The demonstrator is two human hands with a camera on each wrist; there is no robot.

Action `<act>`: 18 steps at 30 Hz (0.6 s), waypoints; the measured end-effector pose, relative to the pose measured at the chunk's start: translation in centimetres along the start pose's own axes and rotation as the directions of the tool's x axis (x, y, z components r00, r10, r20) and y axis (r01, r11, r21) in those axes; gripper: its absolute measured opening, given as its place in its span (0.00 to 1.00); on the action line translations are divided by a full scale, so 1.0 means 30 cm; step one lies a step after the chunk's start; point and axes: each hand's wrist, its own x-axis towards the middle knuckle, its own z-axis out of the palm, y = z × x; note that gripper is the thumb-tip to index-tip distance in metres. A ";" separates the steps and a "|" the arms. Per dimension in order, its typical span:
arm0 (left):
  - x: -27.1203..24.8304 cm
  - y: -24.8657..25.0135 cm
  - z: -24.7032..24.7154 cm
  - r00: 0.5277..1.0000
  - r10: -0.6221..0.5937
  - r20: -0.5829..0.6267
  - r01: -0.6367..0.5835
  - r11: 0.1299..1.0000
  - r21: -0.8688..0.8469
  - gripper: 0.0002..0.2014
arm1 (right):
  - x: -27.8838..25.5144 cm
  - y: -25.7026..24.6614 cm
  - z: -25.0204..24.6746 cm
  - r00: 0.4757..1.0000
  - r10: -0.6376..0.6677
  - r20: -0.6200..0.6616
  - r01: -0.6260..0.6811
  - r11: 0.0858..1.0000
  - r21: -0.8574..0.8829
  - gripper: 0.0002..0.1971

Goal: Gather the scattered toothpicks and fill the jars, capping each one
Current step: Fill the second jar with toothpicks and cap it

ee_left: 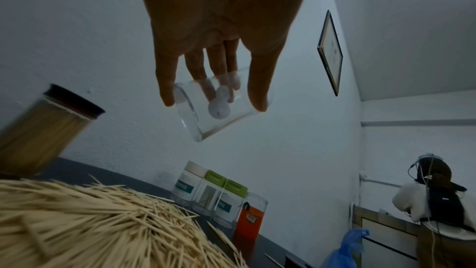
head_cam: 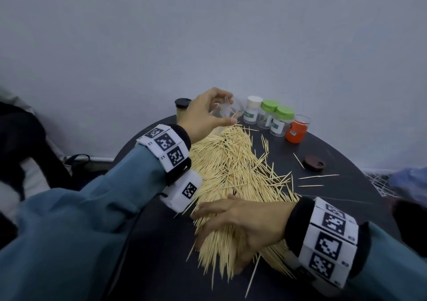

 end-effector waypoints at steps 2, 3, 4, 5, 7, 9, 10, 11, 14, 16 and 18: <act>-0.003 -0.015 -0.020 1.000 -0.010 -0.016 0.010 1.000 -0.004 0.26 | 0.012 0.018 -0.003 0.999 -0.021 -0.047 0.023 0.998 0.060 0.27; -0.004 -0.021 -0.030 1.000 -0.016 -0.017 0.016 1.000 -0.005 0.26 | 0.016 0.029 -0.006 0.997 -0.025 -0.071 0.031 0.996 0.089 0.24; -0.005 -0.029 -0.038 1.000 -0.021 -0.017 0.021 1.000 -0.009 0.26 | 0.022 0.043 -0.008 0.996 -0.029 -0.088 0.038 0.994 0.104 0.22; -0.006 -0.036 -0.047 1.000 -0.025 -0.018 0.024 1.000 -0.014 0.25 | 0.028 0.058 -0.011 0.994 -0.032 -0.100 0.043 0.994 0.102 0.21; -0.009 -0.048 -0.062 0.999 -0.027 -0.028 0.026 0.999 -0.019 0.25 | 0.038 0.091 -0.018 0.993 -0.027 -0.117 0.038 0.995 0.096 0.18; -0.012 -0.055 -0.077 0.999 -0.027 -0.039 0.026 0.999 -0.024 0.25 | 0.041 0.122 -0.032 0.991 -0.009 -0.132 0.025 0.992 0.120 0.16; -0.013 -0.057 -0.083 0.999 -0.027 -0.044 0.026 0.999 -0.030 0.25 | 0.041 0.137 -0.039 0.990 0.000 -0.140 0.018 0.992 0.129 0.15; -0.014 -0.058 -0.090 0.999 -0.026 -0.047 0.024 0.999 -0.033 0.25 | 0.042 0.152 -0.046 0.989 0.008 -0.148 0.011 0.992 0.127 0.14; -0.015 -0.062 -0.106 0.998 -0.026 -0.056 0.024 0.999 -0.035 0.25 | 0.045 0.197 -0.066 0.985 0.037 -0.168 -0.019 0.994 0.108 0.13; -0.016 -0.064 -0.114 0.998 -0.028 -0.064 0.026 0.999 -0.028 0.25 | 0.047 0.225 -0.082 0.980 0.073 -0.187 -0.056 0.994 0.095 0.13; -0.016 -0.064 -0.118 0.997 -0.028 -0.070 0.027 0.999 -0.019 0.25 | 0.045 0.253 -0.099 0.972 0.111 -0.209 -0.095 0.992 0.082 0.13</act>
